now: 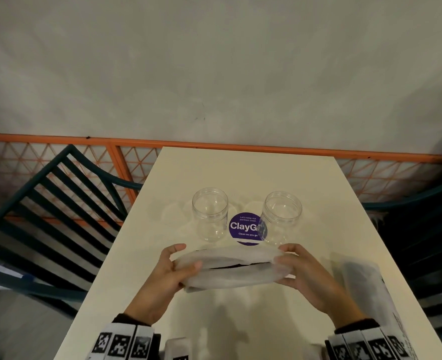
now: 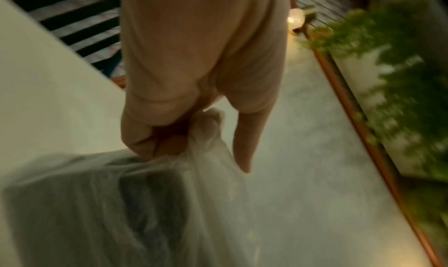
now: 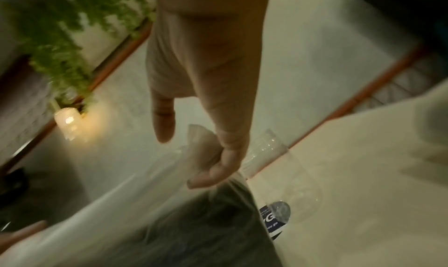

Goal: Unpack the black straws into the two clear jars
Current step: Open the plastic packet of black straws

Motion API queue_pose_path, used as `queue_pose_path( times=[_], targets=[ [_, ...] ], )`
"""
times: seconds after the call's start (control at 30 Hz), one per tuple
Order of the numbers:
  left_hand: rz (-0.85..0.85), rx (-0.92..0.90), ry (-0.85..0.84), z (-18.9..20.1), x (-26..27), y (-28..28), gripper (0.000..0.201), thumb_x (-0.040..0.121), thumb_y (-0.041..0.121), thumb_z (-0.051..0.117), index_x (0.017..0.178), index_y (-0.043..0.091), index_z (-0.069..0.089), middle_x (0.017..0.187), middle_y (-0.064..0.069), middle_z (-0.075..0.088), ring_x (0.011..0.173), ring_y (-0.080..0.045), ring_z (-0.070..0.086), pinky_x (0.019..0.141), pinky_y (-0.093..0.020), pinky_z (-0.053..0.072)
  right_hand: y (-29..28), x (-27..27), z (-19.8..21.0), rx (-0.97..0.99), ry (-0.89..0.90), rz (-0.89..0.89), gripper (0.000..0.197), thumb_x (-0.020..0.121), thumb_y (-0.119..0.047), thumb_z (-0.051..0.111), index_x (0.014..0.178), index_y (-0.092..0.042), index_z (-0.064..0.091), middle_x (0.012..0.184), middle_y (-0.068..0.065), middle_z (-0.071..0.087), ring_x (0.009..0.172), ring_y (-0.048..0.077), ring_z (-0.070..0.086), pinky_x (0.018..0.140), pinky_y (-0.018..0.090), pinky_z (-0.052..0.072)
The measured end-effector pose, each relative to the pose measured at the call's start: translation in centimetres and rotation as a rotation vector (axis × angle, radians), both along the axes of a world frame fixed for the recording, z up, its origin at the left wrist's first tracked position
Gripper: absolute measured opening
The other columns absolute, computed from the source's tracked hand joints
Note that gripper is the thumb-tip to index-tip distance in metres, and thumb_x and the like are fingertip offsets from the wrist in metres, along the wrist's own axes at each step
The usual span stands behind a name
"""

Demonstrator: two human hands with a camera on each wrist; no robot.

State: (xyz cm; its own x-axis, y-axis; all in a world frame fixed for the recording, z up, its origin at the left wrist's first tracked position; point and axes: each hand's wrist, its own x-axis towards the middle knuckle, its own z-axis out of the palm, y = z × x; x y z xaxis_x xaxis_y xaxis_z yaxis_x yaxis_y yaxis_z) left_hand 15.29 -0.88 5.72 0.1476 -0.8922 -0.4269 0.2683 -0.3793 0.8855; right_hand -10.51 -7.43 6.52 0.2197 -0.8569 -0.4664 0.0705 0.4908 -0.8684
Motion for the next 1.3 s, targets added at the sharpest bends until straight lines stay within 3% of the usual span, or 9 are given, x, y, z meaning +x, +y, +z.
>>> queue_pose_path(
  times=[0.1,0.23,0.4,0.53,0.67,0.83,0.97,1.2,1.3],
  targets=[
    [-0.04,0.016,-0.237,-0.4,-0.6,0.1,0.066,0.065,0.012,0.074,0.119,0.025,0.038,0.105,-0.014,0.055,0.09,-0.022,0.058,0.074,-0.025,0.047,0.4,0.3,-1.0,-0.211,0.468,0.02,0.015,0.082,-0.004,0.06,0.095,-0.01,0.057,0.099,0.009,0.06,0.082,0.022,0.059,0.056,0.018,0.049],
    [-0.066,0.03,-0.624,-1.3,-0.5,0.1,0.047,0.075,0.009,0.068,0.111,0.021,0.039,0.099,-0.013,0.05,0.077,-0.021,0.054,0.064,-0.023,0.045,0.3,0.6,-1.0,-0.363,0.659,-0.081,0.01,0.083,-0.006,0.056,0.082,-0.015,0.06,0.082,0.005,0.065,0.072,0.022,0.059,0.057,0.019,0.043],
    [0.037,0.009,-0.872,-2.0,0.0,0.3,0.01,0.078,0.013,0.061,0.084,0.007,0.056,0.093,-0.01,0.049,0.077,-0.026,0.051,0.061,-0.021,0.038,0.4,0.7,-1.6,-0.352,0.644,-0.111,0.011,0.085,-0.007,0.057,0.093,-0.011,0.062,0.087,0.006,0.066,0.08,0.025,0.063,0.067,0.023,0.046],
    [0.111,-0.083,-0.94,-1.7,0.4,0.3,0.017,0.082,0.015,0.061,0.075,0.0,0.064,0.075,-0.016,0.066,0.075,-0.033,0.059,0.062,-0.029,0.044,0.6,0.5,-1.3,-0.272,0.374,-0.042,0.013,0.084,-0.004,0.061,0.085,-0.013,0.072,0.09,0.007,0.072,0.085,0.023,0.066,0.076,0.03,0.055],
    [0.013,-0.147,-0.847,-1.0,-0.1,0.3,0.026,0.088,0.024,0.056,0.07,0.008,0.066,0.07,-0.007,0.067,0.068,-0.023,0.06,0.055,-0.013,0.041,0.6,0.6,-1.0,-0.092,0.189,0.052,0.015,0.09,-0.006,0.055,0.096,-0.002,0.069,0.099,0.017,0.07,0.093,0.029,0.065,0.075,0.031,0.054],
    [0.015,0.018,-0.234,-1.8,1.0,0.2,0.017,0.085,0.024,0.06,0.079,0.008,0.064,0.088,-0.009,0.057,0.081,-0.02,0.051,0.072,-0.032,0.039,0.0,-0.4,-0.2,0.218,-0.117,-0.058,0.017,0.092,-0.006,0.047,0.088,-0.006,0.064,0.078,0.008,0.072,0.072,0.019,0.066,0.066,0.032,0.049],
    [-0.001,0.035,0.16,-2.6,2.2,1.1,0.055,0.07,0.024,0.062,0.112,-0.01,0.054,0.108,-0.013,0.051,0.101,-0.024,0.047,0.084,-0.035,0.034,0.0,-0.8,0.4,0.378,-0.253,-0.058,0.024,0.075,-0.007,0.05,0.093,-0.007,0.065,0.075,0.007,0.073,0.077,0.021,0.06,0.069,0.033,0.043],
    [-0.096,0.097,0.196,-1.7,0.9,1.1,0.036,0.07,0.026,0.063,0.101,0.006,0.064,0.098,-0.003,0.06,0.09,-0.017,0.05,0.077,-0.031,0.033,0.1,-1.3,-0.1,0.399,-0.301,-0.202,0.014,0.068,-0.01,0.045,0.07,-0.005,0.057,0.074,0.012,0.062,0.067,0.025,0.052,0.06,0.03,0.035],
    [-0.119,0.135,0.026,-1.9,0.3,0.9,0.058,0.058,0.038,0.072,0.105,0.006,0.063,0.101,0.001,0.063,0.096,-0.016,0.053,0.079,-0.029,0.032,0.5,-1.0,0.2,0.178,0.01,-0.119,0.016,0.079,-0.004,0.044,0.069,-0.014,0.053,0.072,0.004,0.055,0.065,0.017,0.047,0.06,0.028,0.034]
  ],
)
